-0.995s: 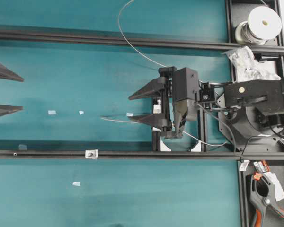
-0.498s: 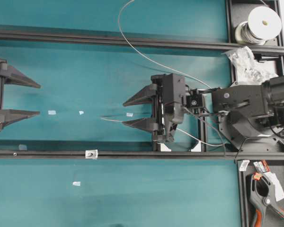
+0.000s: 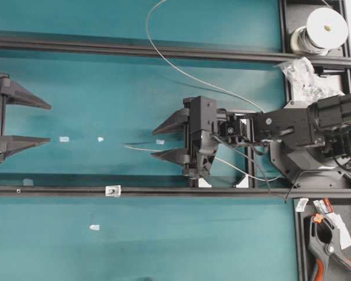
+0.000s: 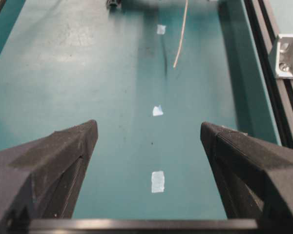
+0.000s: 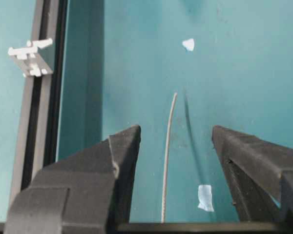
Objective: Insert the wire through the hole in the metal fitting.
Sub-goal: 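Lower the right gripper and pinch the grey wire near its tip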
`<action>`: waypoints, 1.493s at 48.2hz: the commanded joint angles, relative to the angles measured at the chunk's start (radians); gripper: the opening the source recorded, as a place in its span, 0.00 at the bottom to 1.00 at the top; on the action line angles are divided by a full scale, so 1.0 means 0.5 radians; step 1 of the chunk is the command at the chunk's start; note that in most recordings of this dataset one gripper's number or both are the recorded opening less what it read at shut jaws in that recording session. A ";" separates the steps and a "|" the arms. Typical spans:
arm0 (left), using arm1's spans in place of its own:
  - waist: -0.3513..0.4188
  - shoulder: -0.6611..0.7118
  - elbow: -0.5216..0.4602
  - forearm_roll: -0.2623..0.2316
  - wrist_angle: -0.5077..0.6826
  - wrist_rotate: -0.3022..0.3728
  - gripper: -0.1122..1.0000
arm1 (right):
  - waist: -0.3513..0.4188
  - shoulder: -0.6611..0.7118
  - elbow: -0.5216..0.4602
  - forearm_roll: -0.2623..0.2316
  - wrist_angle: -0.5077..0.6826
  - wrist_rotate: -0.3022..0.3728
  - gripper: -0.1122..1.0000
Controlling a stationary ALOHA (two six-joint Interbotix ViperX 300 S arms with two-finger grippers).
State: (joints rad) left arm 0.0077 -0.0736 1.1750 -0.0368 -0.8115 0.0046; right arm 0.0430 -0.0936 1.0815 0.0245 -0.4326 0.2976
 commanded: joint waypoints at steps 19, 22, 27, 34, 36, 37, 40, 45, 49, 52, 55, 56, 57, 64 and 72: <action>-0.003 0.015 -0.028 -0.003 -0.021 0.000 0.81 | 0.006 0.107 -0.064 0.003 0.006 0.046 0.68; -0.003 0.015 -0.031 -0.003 -0.021 0.000 0.81 | 0.006 0.107 -0.067 0.003 0.025 0.058 0.67; -0.003 0.015 -0.034 -0.003 -0.021 0.000 0.81 | 0.006 0.107 -0.077 0.003 0.067 0.074 0.68; -0.003 0.018 -0.040 -0.003 -0.021 0.000 0.81 | 0.006 0.117 -0.107 0.003 0.107 0.074 0.68; -0.003 0.018 -0.043 -0.006 -0.021 0.000 0.81 | 0.006 0.120 -0.117 0.003 0.110 0.074 0.68; -0.003 0.015 -0.043 -0.003 -0.021 0.000 0.81 | 0.006 0.123 -0.123 0.003 0.110 0.074 0.68; -0.003 0.018 -0.043 -0.006 -0.018 0.000 0.81 | 0.006 0.132 -0.129 0.003 0.110 0.074 0.68; -0.003 0.015 -0.043 -0.003 -0.012 0.000 0.81 | 0.006 0.156 -0.141 0.003 0.110 0.077 0.67; -0.003 0.018 -0.040 -0.003 -0.012 0.000 0.81 | 0.006 0.181 -0.150 0.003 0.114 0.080 0.67; -0.003 0.015 -0.037 -0.003 -0.012 0.000 0.81 | 0.006 0.193 -0.156 0.003 0.123 0.095 0.67; -0.003 0.015 -0.040 -0.003 -0.009 0.000 0.81 | 0.006 0.206 -0.163 0.003 0.129 0.107 0.67; -0.003 0.018 -0.037 -0.006 -0.012 0.000 0.81 | 0.006 0.209 -0.163 0.003 0.129 0.110 0.67; -0.003 0.015 -0.037 -0.003 -0.012 0.000 0.81 | 0.006 0.209 -0.163 0.003 0.132 0.117 0.66; -0.003 0.018 -0.034 -0.003 -0.009 0.000 0.81 | 0.006 0.209 -0.156 0.003 0.132 0.135 0.58; -0.003 0.018 -0.034 -0.006 -0.012 0.000 0.81 | 0.006 0.212 -0.163 0.003 0.193 0.147 0.21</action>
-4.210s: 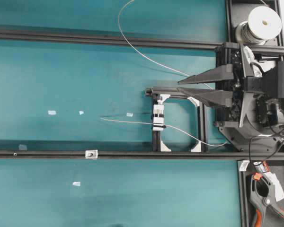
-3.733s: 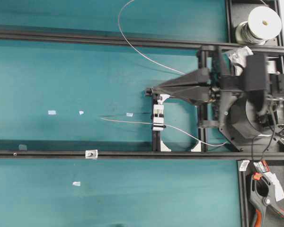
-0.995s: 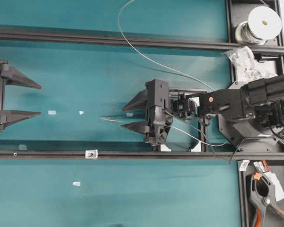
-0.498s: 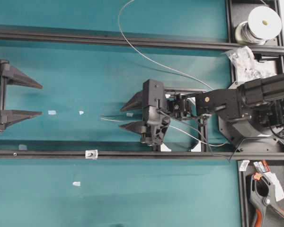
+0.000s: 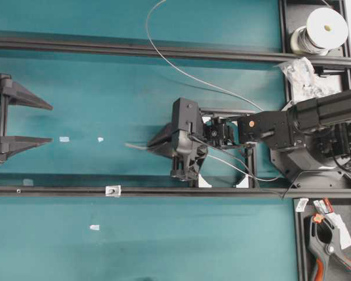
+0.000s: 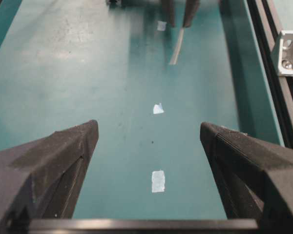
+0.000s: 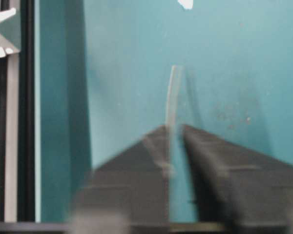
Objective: Insert the wire through the hole in the metal fitting.
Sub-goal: 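Lower the right gripper and pinch the grey wire near its tip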
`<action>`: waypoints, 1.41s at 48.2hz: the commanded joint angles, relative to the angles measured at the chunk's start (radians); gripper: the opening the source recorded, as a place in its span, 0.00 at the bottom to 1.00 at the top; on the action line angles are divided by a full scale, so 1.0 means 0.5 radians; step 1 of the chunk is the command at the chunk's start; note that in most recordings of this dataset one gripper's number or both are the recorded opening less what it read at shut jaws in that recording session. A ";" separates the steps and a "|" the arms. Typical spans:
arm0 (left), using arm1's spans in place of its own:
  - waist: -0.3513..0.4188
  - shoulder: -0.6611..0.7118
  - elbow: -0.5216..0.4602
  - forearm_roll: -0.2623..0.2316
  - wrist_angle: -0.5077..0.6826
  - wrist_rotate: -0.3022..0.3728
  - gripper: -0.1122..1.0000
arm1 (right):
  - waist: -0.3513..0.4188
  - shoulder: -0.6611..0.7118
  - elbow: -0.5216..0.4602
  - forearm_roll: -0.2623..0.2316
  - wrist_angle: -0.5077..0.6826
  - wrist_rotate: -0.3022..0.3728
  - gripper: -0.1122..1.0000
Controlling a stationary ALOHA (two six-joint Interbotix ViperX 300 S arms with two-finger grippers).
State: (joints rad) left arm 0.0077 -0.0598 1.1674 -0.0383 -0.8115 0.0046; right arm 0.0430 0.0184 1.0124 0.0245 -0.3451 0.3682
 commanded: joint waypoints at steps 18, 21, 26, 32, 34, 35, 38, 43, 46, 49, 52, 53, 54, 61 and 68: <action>0.000 -0.012 -0.021 0.000 -0.009 0.003 0.81 | 0.006 -0.015 -0.003 0.003 -0.040 0.003 0.10; 0.000 -0.012 -0.021 -0.003 -0.009 0.003 0.81 | 0.006 -0.015 0.000 0.003 -0.083 0.003 0.10; 0.000 -0.012 -0.021 -0.003 -0.009 0.003 0.81 | 0.006 -0.015 -0.003 0.003 -0.120 0.003 0.10; 0.006 -0.015 -0.028 0.000 -0.009 0.003 0.81 | 0.006 -0.021 -0.009 0.003 -0.117 -0.006 0.10; 0.006 -0.021 -0.031 -0.003 -0.009 0.006 0.81 | 0.003 -0.031 -0.015 0.003 -0.110 -0.012 0.10; 0.006 -0.028 -0.034 0.000 -0.009 0.006 0.81 | 0.000 -0.040 -0.018 0.003 -0.104 -0.012 0.10; 0.009 -0.046 -0.043 -0.003 -0.006 0.009 0.81 | -0.009 -0.086 -0.025 -0.003 -0.064 -0.015 0.10; 0.018 -0.095 -0.046 0.000 0.021 0.009 0.81 | -0.021 -0.215 -0.025 -0.012 0.052 -0.031 0.10; 0.021 -0.123 -0.046 0.000 0.055 0.009 0.81 | -0.025 -0.301 -0.025 -0.018 0.141 -0.037 0.10; 0.021 -0.147 -0.046 -0.003 0.083 0.009 0.81 | -0.025 -0.408 -0.025 -0.034 0.239 -0.040 0.10; 0.021 -0.172 -0.049 -0.003 0.101 0.009 0.81 | -0.025 -0.488 -0.025 -0.052 0.310 -0.040 0.10; 0.021 -0.181 -0.049 0.000 0.107 0.009 0.81 | -0.025 -0.509 -0.025 -0.058 0.328 -0.040 0.10; 0.021 -0.187 -0.049 -0.003 0.110 0.009 0.81 | -0.025 -0.534 -0.025 -0.061 0.344 -0.040 0.10; 0.021 -0.230 -0.061 0.000 0.129 0.009 0.81 | -0.031 -0.660 -0.015 -0.101 0.411 -0.040 0.10; 0.021 -0.282 -0.074 0.000 0.178 0.009 0.81 | -0.043 -0.736 -0.006 -0.120 0.436 -0.040 0.10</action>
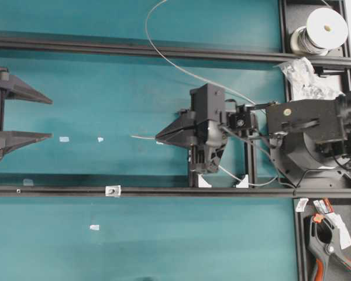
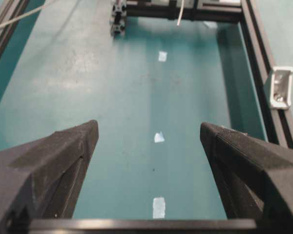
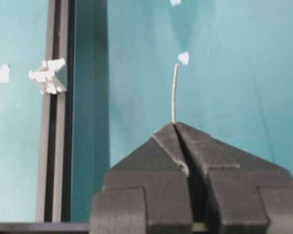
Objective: Insert the wire through the hole in the metal fitting.
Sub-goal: 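Lower the right gripper and pinch the grey wire near its tip, then carry the held wire down toward the rail with the white fitting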
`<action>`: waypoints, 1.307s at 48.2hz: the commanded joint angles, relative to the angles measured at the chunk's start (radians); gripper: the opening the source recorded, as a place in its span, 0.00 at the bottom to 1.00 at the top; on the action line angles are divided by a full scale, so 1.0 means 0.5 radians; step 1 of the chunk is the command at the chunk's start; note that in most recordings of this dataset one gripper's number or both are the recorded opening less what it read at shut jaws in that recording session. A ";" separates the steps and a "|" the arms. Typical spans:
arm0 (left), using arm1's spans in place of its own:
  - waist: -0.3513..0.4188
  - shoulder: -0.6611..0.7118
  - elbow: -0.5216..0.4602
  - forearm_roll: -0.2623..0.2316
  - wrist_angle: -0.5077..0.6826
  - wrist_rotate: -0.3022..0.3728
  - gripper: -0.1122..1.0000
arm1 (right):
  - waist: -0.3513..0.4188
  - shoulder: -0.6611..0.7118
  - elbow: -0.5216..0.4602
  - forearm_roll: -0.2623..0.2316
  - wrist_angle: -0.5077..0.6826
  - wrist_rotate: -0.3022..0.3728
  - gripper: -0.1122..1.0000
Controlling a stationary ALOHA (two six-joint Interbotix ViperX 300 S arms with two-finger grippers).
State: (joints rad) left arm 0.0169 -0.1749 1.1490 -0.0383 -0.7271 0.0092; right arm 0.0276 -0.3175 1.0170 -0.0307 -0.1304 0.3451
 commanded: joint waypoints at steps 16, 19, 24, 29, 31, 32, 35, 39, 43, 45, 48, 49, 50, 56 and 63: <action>0.006 -0.218 -0.067 -0.003 0.181 0.003 0.81 | -0.034 -0.190 0.000 -0.012 0.055 0.006 0.10; 0.006 -0.255 -0.064 -0.003 0.215 0.000 0.81 | -0.034 -0.212 0.009 -0.015 0.037 0.009 0.10; 0.000 -0.295 -0.049 -0.003 0.218 -0.009 0.81 | -0.031 -0.249 0.064 -0.003 -0.055 0.028 0.10; -0.025 -0.310 -0.028 -0.012 0.206 -0.015 0.81 | -0.006 -0.276 0.160 0.040 -0.199 0.040 0.10; -0.040 -0.304 -0.018 -0.015 0.190 -0.025 0.81 | 0.009 -0.285 0.202 0.077 -0.267 0.043 0.10; -0.049 -0.301 -0.015 -0.015 0.178 -0.028 0.81 | 0.018 -0.291 0.230 0.095 -0.301 0.043 0.10; -0.080 -0.288 0.000 -0.025 0.126 -0.031 0.81 | 0.058 -0.310 0.288 0.156 -0.380 0.043 0.10; -0.138 -0.264 0.018 -0.031 0.000 -0.031 0.81 | 0.120 -0.328 0.344 0.227 -0.454 0.043 0.10; -0.175 -0.230 0.040 -0.034 -0.120 -0.031 0.81 | 0.199 -0.337 0.365 0.258 -0.506 0.043 0.10; -0.190 -0.206 0.055 -0.040 -0.175 -0.037 0.81 | 0.230 -0.337 0.362 0.258 -0.515 0.043 0.10; -0.215 -0.160 0.064 -0.055 -0.255 -0.052 0.81 | 0.270 -0.334 0.350 0.261 -0.528 0.040 0.10; -0.218 -0.138 0.067 -0.058 -0.279 -0.058 0.81 | 0.282 -0.337 0.347 0.258 -0.531 0.037 0.10; -0.227 -0.114 0.064 -0.058 -0.301 -0.067 0.81 | 0.291 -0.334 0.344 0.258 -0.537 0.034 0.10; -0.267 0.028 0.034 -0.061 -0.393 -0.129 0.81 | 0.344 -0.322 0.334 0.258 -0.595 0.021 0.10; -0.331 0.187 -0.028 -0.061 -0.463 -0.196 0.81 | 0.408 -0.267 0.356 0.267 -0.709 0.018 0.10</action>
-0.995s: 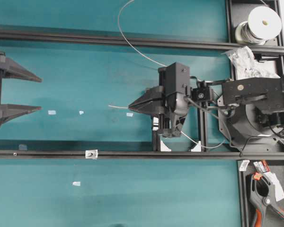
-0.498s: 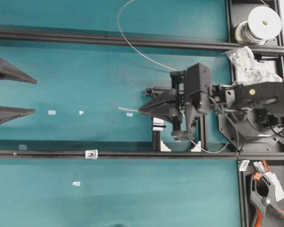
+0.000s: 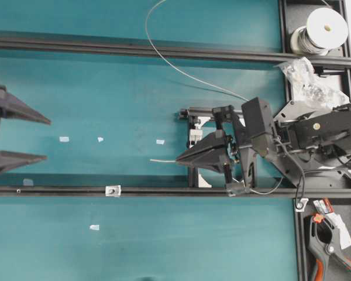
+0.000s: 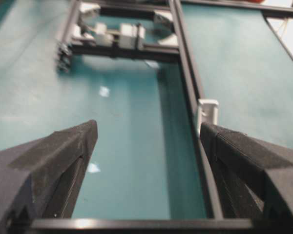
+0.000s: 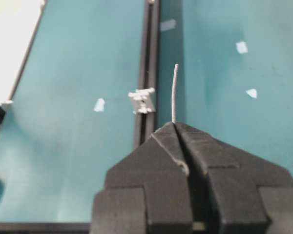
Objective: Insert the wire through the hole in the metal fitting.
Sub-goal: 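Carry the held wire down toward the rail with the white fitting, then align the wire tip with the fitting hole and push it through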
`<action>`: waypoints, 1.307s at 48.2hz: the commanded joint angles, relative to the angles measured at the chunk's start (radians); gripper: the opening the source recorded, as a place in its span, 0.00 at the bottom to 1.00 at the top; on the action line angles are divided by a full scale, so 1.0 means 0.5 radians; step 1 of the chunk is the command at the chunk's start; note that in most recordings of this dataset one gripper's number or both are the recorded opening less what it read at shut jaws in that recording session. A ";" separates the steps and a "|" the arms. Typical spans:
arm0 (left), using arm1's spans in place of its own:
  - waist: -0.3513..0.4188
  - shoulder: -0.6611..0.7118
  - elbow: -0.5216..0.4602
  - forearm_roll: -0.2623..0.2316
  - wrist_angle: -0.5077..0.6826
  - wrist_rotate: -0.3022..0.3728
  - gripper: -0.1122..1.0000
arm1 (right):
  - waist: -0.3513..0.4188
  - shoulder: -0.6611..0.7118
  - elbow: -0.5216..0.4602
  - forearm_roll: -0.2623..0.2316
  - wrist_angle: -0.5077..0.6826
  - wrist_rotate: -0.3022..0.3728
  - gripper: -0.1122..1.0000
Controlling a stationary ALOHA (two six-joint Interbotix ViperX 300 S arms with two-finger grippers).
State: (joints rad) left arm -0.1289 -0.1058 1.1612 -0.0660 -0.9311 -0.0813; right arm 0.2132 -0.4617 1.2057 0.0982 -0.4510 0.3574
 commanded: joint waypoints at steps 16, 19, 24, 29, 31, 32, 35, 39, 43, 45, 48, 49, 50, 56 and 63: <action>-0.206 0.144 -0.120 -0.006 -0.098 -0.028 0.80 | 0.218 0.202 0.015 0.172 -0.249 -0.025 0.10; -0.227 0.144 -0.120 -0.006 -0.104 -0.028 0.80 | 0.252 0.227 0.037 0.233 -0.328 -0.046 0.10; -0.242 0.156 -0.129 -0.009 -0.110 -0.052 0.80 | 0.341 0.267 0.083 0.402 -0.466 -0.126 0.10; -0.249 0.184 -0.138 -0.009 -0.110 -0.080 0.80 | 0.466 0.331 0.098 0.635 -0.571 -0.261 0.10; -0.255 0.199 -0.138 -0.009 -0.110 -0.089 0.79 | 0.522 0.362 0.083 0.742 -0.598 -0.328 0.10; -0.258 0.218 -0.141 -0.009 -0.117 -0.092 0.79 | 0.549 0.380 0.080 0.798 -0.614 -0.359 0.10; -0.267 0.255 -0.153 -0.009 -0.138 -0.092 0.78 | 0.632 0.426 0.055 0.963 -0.647 -0.466 0.10; -0.279 0.325 -0.169 -0.009 -0.193 -0.092 0.75 | 0.749 0.494 0.012 1.181 -0.696 -0.601 0.10; -0.291 0.408 -0.181 -0.009 -0.264 -0.095 0.67 | 0.841 0.549 -0.018 1.325 -0.752 -0.672 0.10; -0.301 0.454 -0.187 -0.009 -0.301 -0.095 0.64 | 0.877 0.577 -0.028 1.374 -0.779 -0.684 0.10; -0.316 0.518 -0.196 -0.012 -0.347 -0.101 0.62 | 0.911 0.620 -0.034 1.417 -0.819 -0.681 0.10; -0.319 0.549 -0.206 -0.012 -0.365 -0.114 0.62 | 0.917 0.635 -0.037 1.427 -0.825 -0.681 0.10; -0.322 0.568 -0.215 -0.012 -0.371 -0.120 0.62 | 0.923 0.647 -0.040 1.433 -0.831 -0.681 0.10; -0.322 0.660 -0.270 -0.018 -0.374 -0.178 0.62 | 0.927 0.727 -0.077 1.436 -0.847 -0.681 0.10; -0.328 0.715 -0.307 -0.018 -0.374 -0.187 0.62 | 0.927 0.798 -0.092 1.436 -0.856 -0.681 0.10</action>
State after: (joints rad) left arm -0.2869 0.2562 1.0262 -0.0721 -1.1075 -0.1733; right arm 0.6703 -0.0675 1.1735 0.8145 -0.8682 0.0184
